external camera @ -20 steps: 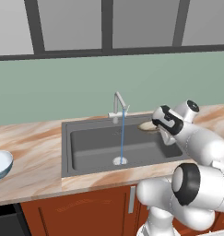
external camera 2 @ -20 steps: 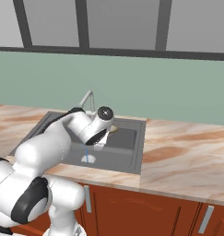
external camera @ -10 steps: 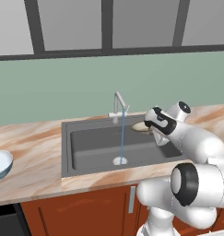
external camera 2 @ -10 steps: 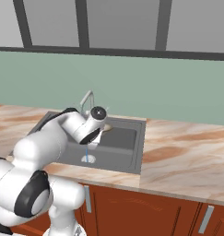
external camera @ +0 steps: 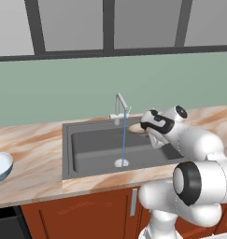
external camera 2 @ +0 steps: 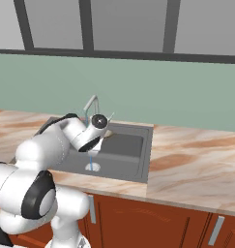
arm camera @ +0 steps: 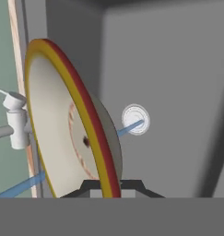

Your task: Rinse each bowl for a few seconds and place them down in the sink or on the counter.

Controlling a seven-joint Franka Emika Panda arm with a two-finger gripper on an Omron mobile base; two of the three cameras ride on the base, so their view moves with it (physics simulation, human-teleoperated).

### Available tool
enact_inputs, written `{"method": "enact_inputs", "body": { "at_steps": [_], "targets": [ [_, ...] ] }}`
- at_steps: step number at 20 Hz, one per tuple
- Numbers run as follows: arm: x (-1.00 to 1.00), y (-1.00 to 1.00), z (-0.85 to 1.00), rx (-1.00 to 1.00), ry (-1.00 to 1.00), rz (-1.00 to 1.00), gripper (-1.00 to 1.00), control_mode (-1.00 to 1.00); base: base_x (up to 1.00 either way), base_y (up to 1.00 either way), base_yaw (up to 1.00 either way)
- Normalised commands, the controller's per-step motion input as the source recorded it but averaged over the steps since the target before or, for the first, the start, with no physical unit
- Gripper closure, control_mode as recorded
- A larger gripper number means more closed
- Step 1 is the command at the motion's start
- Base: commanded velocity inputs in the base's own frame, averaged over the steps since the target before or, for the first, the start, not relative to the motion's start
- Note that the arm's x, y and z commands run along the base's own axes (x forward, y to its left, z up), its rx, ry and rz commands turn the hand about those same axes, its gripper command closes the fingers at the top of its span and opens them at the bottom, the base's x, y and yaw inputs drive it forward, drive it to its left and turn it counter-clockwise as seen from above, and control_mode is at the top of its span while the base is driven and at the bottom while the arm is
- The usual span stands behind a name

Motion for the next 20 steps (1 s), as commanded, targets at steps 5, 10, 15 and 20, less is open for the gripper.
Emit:
{"method": "enact_inputs", "body": {
  "at_steps": [5,10,15,20],
  "targets": [
    [0.08,0.25,-0.07,0.00,-0.05,0.01,1.00,-1.00,0.00,0.00,0.00],
    [0.14,0.20,-0.06,0.00,-0.06,0.00,1.00,-1.00,0.00,0.00,0.00],
    [0.24,0.17,-0.09,0.00,-0.04,0.00,1.00,-1.00,0.00,0.00,0.00],
    [0.28,0.08,-0.10,0.00,-0.02,0.00,1.00,-1.00,0.00,0.00,0.00]
  ]
}}
